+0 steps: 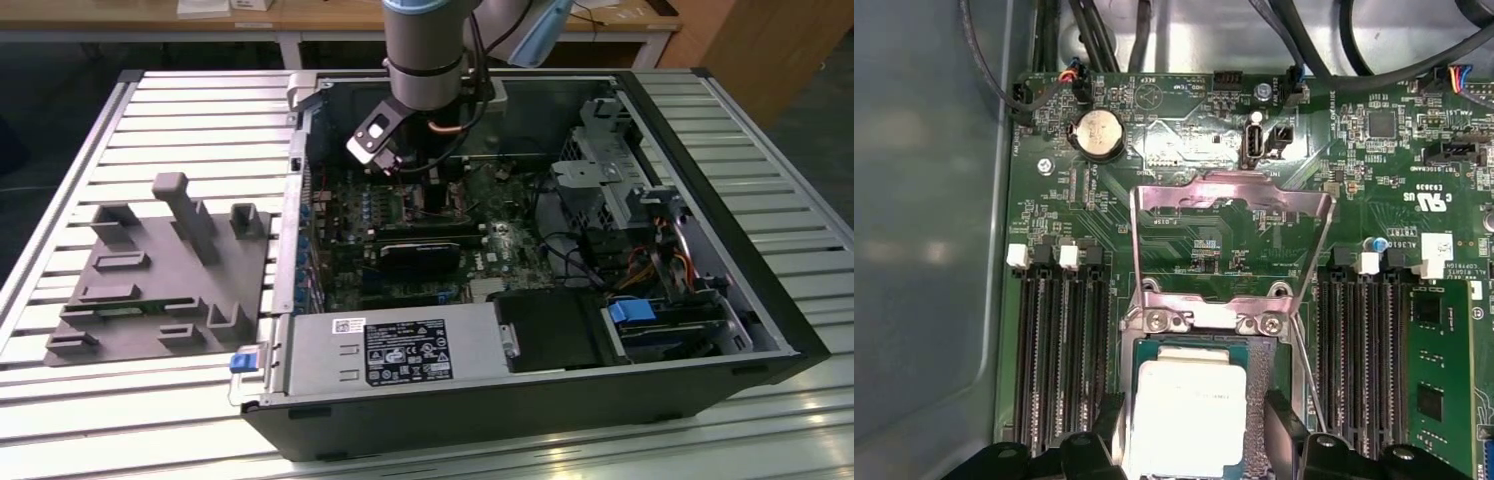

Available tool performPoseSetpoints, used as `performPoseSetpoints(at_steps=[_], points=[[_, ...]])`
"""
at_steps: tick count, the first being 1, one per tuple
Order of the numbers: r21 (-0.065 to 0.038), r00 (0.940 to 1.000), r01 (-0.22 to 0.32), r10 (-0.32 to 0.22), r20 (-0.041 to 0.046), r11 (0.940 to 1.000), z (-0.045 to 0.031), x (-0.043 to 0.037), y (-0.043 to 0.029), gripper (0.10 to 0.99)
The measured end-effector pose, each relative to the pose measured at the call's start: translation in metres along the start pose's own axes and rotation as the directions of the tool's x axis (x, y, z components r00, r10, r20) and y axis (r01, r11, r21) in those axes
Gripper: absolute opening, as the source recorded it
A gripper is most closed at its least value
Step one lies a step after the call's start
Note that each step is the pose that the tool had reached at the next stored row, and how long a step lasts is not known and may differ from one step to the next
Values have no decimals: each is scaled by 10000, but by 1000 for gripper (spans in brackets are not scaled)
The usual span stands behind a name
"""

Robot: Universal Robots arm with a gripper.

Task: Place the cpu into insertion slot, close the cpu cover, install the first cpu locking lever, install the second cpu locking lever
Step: 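Place the cpu into insertion slot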

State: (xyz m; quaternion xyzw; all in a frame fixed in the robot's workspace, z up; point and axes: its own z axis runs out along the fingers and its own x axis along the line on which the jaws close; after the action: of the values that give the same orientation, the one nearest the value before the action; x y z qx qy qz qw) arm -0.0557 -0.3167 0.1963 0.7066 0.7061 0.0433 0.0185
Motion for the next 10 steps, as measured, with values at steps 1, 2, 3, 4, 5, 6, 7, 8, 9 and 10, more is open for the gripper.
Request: performPoseSetpoints(at_steps=[1,2,3,4,5,6,7,8,9,10], points=[[1,10000,0,0,2,10000,1,-1,0,651],[2,10000,0,0,3,10000,1,-1,-1,651],[2,10000,0,0,4,10000,1,-1,0,651],[2,10000,0,0,4,10000,2,0,0,651],[2,10000,0,0,4,10000,2,0,0,651],[1,10000,1,-1,4,10000,2,0,0,651],[1,10000,0,0,4,10000,2,0,0,651],[1,10000,1,-1,5,10000,2,0,0,651],[1,10000,1,-1,5,10000,2,0,0,651],[1,10000,1,-1,6,10000,2,0,0,639]])
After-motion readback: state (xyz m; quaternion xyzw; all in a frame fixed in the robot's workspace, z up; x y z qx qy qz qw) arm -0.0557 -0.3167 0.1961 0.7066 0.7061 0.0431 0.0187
